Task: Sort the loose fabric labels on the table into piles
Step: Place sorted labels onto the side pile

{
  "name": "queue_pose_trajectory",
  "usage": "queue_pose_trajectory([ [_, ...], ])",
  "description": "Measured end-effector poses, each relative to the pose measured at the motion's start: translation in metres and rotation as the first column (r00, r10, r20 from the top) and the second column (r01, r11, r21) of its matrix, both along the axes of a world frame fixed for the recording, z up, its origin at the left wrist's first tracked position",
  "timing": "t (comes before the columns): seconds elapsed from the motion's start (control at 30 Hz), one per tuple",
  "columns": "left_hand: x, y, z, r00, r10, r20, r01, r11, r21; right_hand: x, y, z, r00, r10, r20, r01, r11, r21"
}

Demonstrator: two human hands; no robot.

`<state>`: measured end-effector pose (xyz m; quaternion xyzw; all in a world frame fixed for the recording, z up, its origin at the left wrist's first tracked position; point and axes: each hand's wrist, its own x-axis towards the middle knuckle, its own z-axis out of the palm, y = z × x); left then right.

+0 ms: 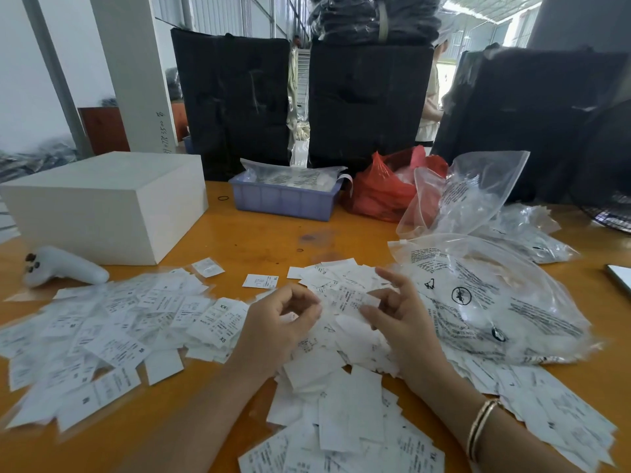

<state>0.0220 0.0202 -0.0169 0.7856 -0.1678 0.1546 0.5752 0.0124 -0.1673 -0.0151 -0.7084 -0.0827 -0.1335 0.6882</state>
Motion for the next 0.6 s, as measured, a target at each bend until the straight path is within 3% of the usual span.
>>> queue_pose_trajectory([
  [0.17, 0.0, 0.0, -0.001, 0.99, 0.036, 0.138, -0.055, 0.989, 0.139, -0.002, -0.001, 0.002, 0.997, -0.035, 0.061, 0.032, 0.998, 0.054],
  [0.33, 0.0, -0.001, -0.001, 0.988, 0.04, 0.151, -0.069, 0.979, 0.193, -0.007, 0.001, 0.006, 0.991, -0.05, 0.126, 0.025, 0.982, 0.189],
  [0.6, -0.003, -0.002, 0.001, 0.987, 0.026, 0.157, -0.065, 0.966, 0.249, -0.012, 0.011, 0.004, 0.909, -0.078, 0.408, 0.174, 0.963, -0.205],
])
